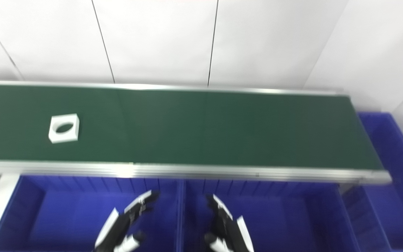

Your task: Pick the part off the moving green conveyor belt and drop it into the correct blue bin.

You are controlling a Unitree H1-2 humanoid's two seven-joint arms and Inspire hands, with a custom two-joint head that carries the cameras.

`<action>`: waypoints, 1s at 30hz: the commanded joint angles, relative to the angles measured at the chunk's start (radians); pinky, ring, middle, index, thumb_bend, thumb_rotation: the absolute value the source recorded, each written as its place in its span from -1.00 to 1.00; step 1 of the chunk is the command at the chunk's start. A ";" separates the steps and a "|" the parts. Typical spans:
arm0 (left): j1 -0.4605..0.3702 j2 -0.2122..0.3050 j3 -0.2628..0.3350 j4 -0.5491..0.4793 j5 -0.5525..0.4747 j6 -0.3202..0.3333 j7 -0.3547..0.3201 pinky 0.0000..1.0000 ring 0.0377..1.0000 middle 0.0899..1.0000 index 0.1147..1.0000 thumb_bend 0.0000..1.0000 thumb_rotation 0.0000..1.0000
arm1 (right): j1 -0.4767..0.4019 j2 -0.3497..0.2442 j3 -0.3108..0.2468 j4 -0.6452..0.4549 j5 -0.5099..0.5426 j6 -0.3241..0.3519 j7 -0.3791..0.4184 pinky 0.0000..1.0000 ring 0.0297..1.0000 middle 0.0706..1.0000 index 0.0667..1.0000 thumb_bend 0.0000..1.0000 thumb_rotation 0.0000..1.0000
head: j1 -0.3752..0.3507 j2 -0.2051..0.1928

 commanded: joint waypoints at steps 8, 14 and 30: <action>-0.031 0.011 -0.027 0.014 -0.023 -0.034 0.030 0.61 0.76 0.75 0.65 0.68 0.74 | -0.012 -0.009 0.008 0.002 0.010 -0.052 -0.012 0.83 0.80 0.83 0.80 1.00 0.82 | 0.026 -0.035; -0.036 0.011 -0.036 0.026 -0.015 -0.034 0.046 0.55 0.73 0.73 0.61 0.73 0.73 | -0.016 -0.010 0.008 0.010 0.015 -0.052 -0.012 0.82 0.80 0.83 0.81 1.00 0.80 | 0.026 -0.042; -0.034 0.054 -0.096 -0.125 0.028 -0.034 0.080 0.49 0.71 0.73 0.61 0.73 0.59 | -0.014 -0.015 0.009 0.002 0.015 -0.052 -0.023 0.83 0.78 0.83 0.80 1.00 0.82 | 0.076 -0.037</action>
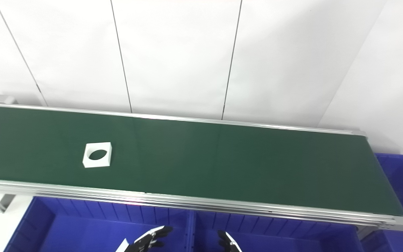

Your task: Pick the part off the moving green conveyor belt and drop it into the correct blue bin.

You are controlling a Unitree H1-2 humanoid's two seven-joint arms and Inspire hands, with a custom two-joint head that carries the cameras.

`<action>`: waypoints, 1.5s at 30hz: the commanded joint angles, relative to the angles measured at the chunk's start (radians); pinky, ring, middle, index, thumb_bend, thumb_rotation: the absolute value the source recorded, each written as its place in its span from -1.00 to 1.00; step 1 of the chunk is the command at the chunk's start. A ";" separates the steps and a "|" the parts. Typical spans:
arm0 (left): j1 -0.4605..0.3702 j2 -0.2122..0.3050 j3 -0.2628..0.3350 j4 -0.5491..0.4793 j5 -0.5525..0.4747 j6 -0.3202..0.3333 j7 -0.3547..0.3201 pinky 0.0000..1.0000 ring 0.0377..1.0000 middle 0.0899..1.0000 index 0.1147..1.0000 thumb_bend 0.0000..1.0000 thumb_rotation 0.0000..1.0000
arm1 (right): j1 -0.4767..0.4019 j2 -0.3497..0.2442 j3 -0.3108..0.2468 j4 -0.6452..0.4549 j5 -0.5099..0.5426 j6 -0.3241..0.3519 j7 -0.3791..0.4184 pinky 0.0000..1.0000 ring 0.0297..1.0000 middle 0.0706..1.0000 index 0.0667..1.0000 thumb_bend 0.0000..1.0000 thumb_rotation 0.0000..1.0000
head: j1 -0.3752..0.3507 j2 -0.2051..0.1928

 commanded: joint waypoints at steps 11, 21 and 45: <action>-0.167 0.057 -0.029 -0.231 0.134 -0.037 0.075 0.57 0.69 0.69 0.56 0.92 0.42 | -0.005 -0.002 0.002 -0.030 0.010 -0.052 -0.008 0.87 0.79 0.84 0.81 1.00 0.83 | 0.005 0.002; -0.326 0.031 0.092 -0.140 0.273 -0.032 0.076 0.84 0.88 0.88 0.75 0.77 0.37 | -0.011 0.003 0.017 -0.033 0.004 -0.052 -0.024 0.86 0.83 0.85 0.82 1.00 0.86 | 0.004 0.001; -0.631 0.014 0.248 0.166 0.628 0.088 -0.050 0.73 0.74 0.68 0.63 0.96 -0.34 | -0.020 0.011 0.025 -0.026 0.013 -0.052 -0.019 0.81 0.81 0.85 0.80 1.00 0.83 | -0.011 -0.008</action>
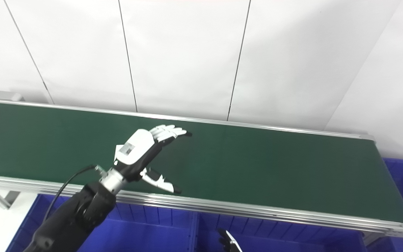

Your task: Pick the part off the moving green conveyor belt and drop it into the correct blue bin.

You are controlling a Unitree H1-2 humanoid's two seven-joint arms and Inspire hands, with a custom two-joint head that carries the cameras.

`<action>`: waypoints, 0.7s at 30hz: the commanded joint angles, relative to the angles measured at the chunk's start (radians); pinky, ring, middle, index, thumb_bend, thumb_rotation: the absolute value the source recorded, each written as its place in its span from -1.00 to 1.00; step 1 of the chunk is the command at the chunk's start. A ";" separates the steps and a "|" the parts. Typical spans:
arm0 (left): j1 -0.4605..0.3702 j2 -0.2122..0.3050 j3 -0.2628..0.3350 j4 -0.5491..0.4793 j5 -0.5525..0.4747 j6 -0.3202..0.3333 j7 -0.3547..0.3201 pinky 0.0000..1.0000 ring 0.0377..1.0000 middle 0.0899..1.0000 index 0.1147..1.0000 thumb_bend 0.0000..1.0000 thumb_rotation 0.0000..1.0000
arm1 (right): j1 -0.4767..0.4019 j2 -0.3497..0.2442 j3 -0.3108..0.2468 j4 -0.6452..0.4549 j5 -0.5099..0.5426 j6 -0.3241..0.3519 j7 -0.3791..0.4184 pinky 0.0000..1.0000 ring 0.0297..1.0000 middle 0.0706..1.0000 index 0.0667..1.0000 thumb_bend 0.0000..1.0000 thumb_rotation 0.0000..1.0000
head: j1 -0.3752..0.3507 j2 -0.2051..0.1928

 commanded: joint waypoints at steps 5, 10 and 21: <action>-0.115 0.006 0.002 0.082 0.037 0.036 -0.005 0.72 0.72 0.67 0.63 1.00 -0.34 | -0.011 0.005 0.001 -0.018 0.010 -0.052 0.002 0.81 0.80 0.85 0.80 1.00 0.82 | -0.001 -0.001; -0.175 -0.001 -0.005 0.165 0.051 0.087 -0.012 0.70 0.72 0.66 0.63 1.00 -0.44 | -0.011 0.007 0.001 -0.018 0.011 -0.052 0.004 0.82 0.80 0.84 0.81 1.00 0.82 | -0.002 -0.001; -0.258 -0.010 -0.017 0.256 0.000 0.178 -0.146 0.67 0.72 0.66 0.73 1.00 -0.74 | -0.011 0.015 0.002 -0.017 0.017 -0.052 0.017 0.85 0.82 0.85 0.80 1.00 0.79 | -0.005 0.000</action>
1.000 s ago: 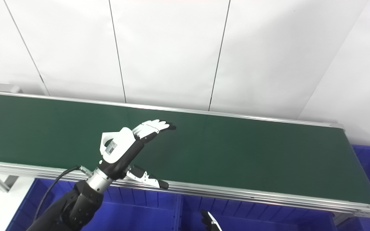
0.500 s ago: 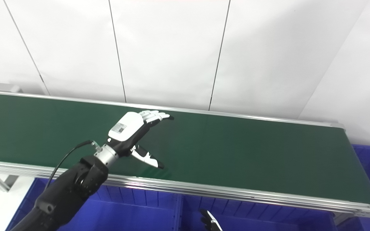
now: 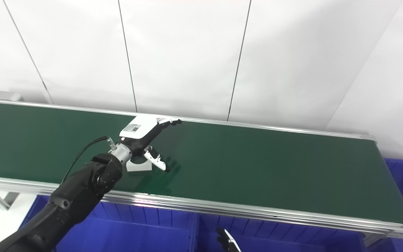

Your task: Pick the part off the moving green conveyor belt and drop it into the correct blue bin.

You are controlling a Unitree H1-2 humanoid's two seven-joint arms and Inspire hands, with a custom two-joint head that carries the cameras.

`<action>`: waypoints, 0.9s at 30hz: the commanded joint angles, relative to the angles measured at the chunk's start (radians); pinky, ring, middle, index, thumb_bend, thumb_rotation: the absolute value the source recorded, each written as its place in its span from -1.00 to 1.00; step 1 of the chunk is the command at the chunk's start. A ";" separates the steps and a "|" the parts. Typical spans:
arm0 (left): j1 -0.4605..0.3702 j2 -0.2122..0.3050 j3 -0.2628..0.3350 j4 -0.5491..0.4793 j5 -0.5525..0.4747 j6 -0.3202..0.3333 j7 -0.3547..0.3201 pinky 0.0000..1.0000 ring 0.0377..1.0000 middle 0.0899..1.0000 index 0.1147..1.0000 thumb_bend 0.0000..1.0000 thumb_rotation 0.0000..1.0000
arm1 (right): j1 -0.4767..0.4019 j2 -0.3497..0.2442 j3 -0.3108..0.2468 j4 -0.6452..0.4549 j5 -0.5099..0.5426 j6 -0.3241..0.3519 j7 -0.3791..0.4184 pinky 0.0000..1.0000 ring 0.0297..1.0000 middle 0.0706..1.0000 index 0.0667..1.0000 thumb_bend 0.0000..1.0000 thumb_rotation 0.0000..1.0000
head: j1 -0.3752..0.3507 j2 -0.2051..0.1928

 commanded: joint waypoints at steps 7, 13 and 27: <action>-0.088 0.015 -0.006 -0.012 -0.040 0.043 -0.109 0.38 0.68 0.73 0.78 1.00 -0.72 | -0.006 0.010 0.002 -0.022 -0.001 -0.052 0.005 0.88 0.82 0.85 0.80 1.00 0.79 | -0.002 0.004; -0.103 0.023 -0.024 -0.013 -0.042 0.060 -0.177 0.32 0.64 0.71 0.77 1.00 -0.73 | -0.005 0.012 0.004 -0.023 -0.007 -0.052 0.000 0.86 0.82 0.84 0.79 1.00 0.79 | -0.004 0.006; -0.108 0.032 -0.076 -0.035 -0.015 0.178 -0.315 0.23 0.58 0.68 0.72 1.00 -0.84 | 0.001 0.016 0.008 -0.033 -0.012 -0.052 0.001 0.88 0.84 0.85 0.80 1.00 0.79 | -0.011 0.011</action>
